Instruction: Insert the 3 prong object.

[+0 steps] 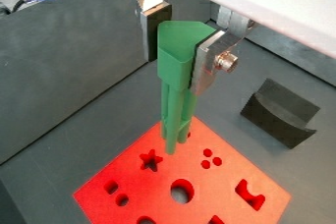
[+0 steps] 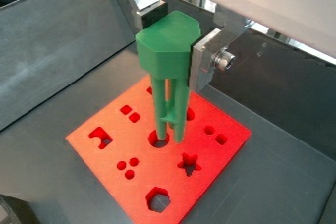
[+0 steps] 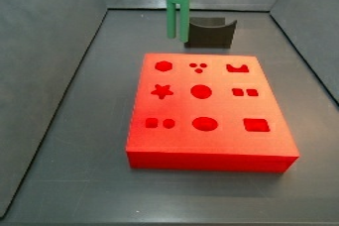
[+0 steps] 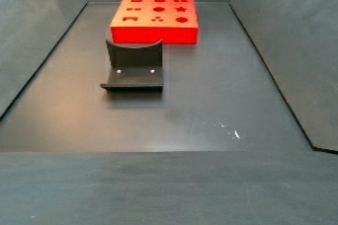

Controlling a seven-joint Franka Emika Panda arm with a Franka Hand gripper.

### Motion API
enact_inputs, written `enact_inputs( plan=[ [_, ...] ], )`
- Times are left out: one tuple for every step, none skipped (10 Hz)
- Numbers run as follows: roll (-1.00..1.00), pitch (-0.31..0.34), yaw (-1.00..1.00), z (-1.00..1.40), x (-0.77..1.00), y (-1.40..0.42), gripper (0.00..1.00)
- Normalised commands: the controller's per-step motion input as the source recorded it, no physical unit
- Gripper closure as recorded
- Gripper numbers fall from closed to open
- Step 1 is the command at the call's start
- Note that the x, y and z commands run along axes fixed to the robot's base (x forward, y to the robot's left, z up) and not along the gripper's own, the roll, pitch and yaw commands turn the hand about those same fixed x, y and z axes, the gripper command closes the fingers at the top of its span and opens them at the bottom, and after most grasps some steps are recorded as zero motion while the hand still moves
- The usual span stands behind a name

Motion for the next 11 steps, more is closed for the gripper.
enact_inputs(
  plan=[
    [0.05,0.0,-0.37,-0.18,0.23,0.23,1.0],
    [0.05,0.0,-0.7,-0.32,0.47,0.27,1.0],
    [0.05,0.0,-0.73,-0.34,0.43,0.25,1.0],
    [0.04,0.0,-0.76,-0.3,0.43,0.23,1.0],
    [0.03,0.0,-0.77,-0.27,0.43,0.22,1.0],
    [0.04,0.0,-0.78,-0.28,0.39,0.21,1.0],
    [0.15,0.031,-0.71,-0.26,0.27,0.22,1.0],
    [0.15,0.076,-0.7,-0.26,0.22,0.23,1.0],
    [0.09,0.076,-0.72,-0.28,0.24,0.25,1.0],
    [0.07,0.089,-0.71,-0.34,0.23,0.27,1.0],
    [0.03,0.081,-0.55,-0.4,0.0,0.15,1.0]
  ],
)
